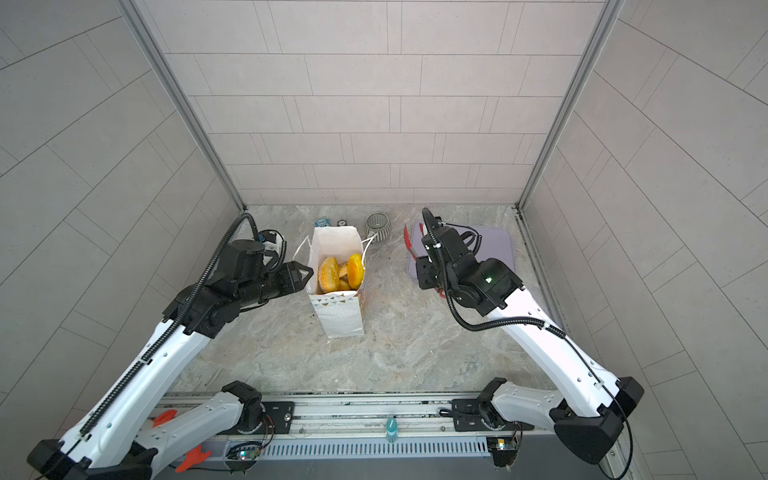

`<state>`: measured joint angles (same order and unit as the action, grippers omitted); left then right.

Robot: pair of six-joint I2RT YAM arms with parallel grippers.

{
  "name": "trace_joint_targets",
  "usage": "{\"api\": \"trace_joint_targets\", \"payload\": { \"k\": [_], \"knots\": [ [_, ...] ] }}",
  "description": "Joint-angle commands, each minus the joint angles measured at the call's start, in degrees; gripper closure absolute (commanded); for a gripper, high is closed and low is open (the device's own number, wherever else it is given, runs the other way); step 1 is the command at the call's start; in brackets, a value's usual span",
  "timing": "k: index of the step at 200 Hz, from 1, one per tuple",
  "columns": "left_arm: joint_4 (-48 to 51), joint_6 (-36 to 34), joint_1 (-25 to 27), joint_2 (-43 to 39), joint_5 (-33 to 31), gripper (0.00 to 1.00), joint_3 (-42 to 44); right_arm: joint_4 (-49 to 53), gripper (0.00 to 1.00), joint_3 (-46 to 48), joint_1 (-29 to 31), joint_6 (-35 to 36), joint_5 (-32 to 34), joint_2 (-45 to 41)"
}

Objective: Place the fake bread into the paper bag
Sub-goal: 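Raise the open tongs out of the bag toward the tray, then set the tongs down beside the bag while the left gripper releases the bag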

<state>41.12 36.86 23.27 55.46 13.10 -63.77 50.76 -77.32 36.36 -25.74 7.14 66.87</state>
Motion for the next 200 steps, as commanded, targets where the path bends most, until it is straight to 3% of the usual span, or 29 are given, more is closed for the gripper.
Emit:
{"api": "trace_joint_targets", "payload": {
  "k": [1, 26, 54, 94, 123, 148, 200],
  "knots": [
    [1.36, -1.16, -0.33, -1.43, 0.15, 0.36, -2.18, -5.29, 0.52, 1.93, -0.06, -0.59, -2.09, -0.41],
    [2.1, -2.38, -0.33, -3.02, 0.28, 0.22, -2.29, -7.86, 0.52, 4.69, -0.06, -1.26, -4.24, 1.0],
    [4.33, -4.64, -0.33, -6.27, -0.28, 0.15, -2.56, -11.12, 0.54, 7.53, -0.02, -2.02, -6.23, 3.26],
    [9.91, -7.93, -0.33, -12.56, -3.19, 0.14, -2.72, -14.99, 0.54, 9.46, 0.03, -2.04, -8.24, 7.1],
    [14.66, -8.9, -0.33, -17.62, -10.34, 0.14, -2.28, -17.68, 0.55, 10.34, 0.18, -2.54, -10.13, 11.23],
    [18.61, -8.01, -0.33, -19.62, -17.51, 0.14, -1.48, -18.77, 0.56, 10.03, 0.35, -3.26, -10.65, 14.8],
    [18.51, -4.35, -0.33, -21.94, -22.81, 0.12, 4.38, -18.77, 0.56, 9.27, 0.49, -4.58, -9.58, 20.61]
  ]
}}
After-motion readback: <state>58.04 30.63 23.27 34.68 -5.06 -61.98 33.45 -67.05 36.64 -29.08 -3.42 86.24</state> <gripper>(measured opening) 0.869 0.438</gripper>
